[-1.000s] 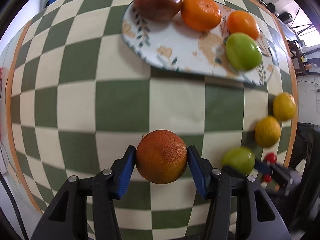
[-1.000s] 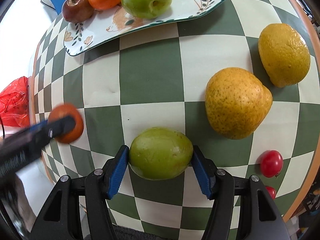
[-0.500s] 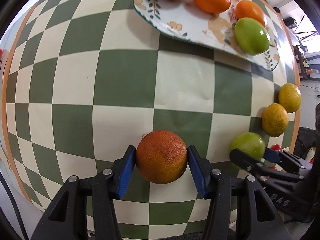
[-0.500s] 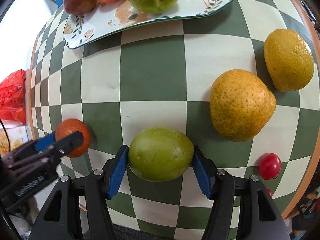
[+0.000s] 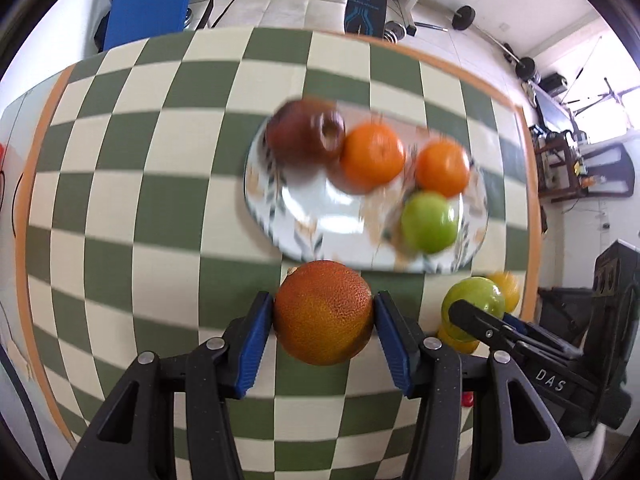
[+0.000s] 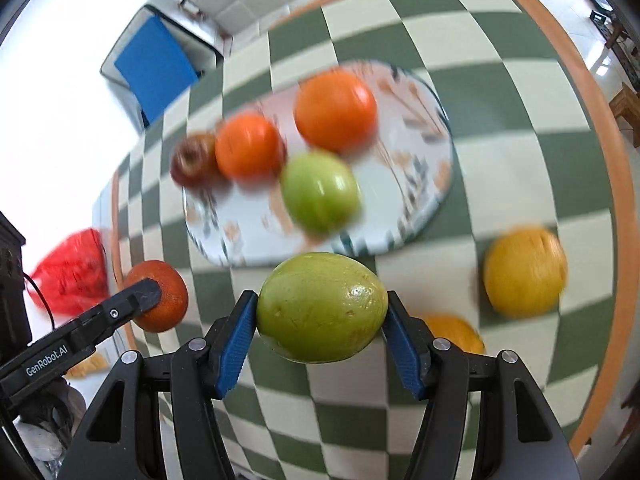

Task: Organize fruits
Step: 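Set the dark orange and green apple on the plate with both tools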

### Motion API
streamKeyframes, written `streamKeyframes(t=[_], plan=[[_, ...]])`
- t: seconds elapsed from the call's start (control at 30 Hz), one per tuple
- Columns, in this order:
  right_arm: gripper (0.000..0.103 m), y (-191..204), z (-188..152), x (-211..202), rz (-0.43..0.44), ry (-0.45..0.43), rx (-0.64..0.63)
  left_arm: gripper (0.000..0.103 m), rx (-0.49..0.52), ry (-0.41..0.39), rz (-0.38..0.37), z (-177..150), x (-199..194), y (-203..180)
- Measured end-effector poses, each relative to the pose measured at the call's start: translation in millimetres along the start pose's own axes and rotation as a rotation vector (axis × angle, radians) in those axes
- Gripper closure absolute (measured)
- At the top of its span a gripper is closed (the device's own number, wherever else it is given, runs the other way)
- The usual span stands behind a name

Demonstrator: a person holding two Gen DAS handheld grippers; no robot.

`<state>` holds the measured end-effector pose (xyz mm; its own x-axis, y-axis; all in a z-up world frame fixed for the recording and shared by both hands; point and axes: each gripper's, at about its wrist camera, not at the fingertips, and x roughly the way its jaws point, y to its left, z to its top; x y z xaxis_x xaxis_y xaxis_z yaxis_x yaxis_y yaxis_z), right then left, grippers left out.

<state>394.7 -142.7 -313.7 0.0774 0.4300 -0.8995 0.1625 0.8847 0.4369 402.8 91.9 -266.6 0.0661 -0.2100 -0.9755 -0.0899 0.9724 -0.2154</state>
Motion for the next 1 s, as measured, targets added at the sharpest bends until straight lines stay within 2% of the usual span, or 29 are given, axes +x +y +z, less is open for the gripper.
streamKeyframes(t=[0.1,0.27,0.4,0.5,0.63,0.8,0.93,1.0], plan=[[0.038,2,20,9,0.052,-0.005,0.058,0.054,-0.035,0.037,-0.002,32,10,6],[0.038,6,30,28,0.174,0.004,0.186,0.054,-0.149,0.133,-0.069,66,37,26],[0.038,18,31,40,0.193,0.011,0.206,0.056,-0.188,0.170,-0.104,75,43,35],[0.038,26,29,51,0.200,0.012,0.216,0.056,-0.190,0.175,-0.101,78,46,35],[0.027,27,31,48,0.177,0.017,0.214,0.053,-0.176,0.186,-0.082,77,49,35],[0.027,34,30,40,0.139,-0.015,0.159,0.053,-0.139,0.156,-0.023,72,47,33],[0.024,37,26,28,0.093,-0.041,0.109,0.051,-0.069,0.114,0.045,61,40,26],[0.014,40,22,16,0.033,-0.069,0.059,0.041,-0.028,0.079,0.087,53,34,22]])
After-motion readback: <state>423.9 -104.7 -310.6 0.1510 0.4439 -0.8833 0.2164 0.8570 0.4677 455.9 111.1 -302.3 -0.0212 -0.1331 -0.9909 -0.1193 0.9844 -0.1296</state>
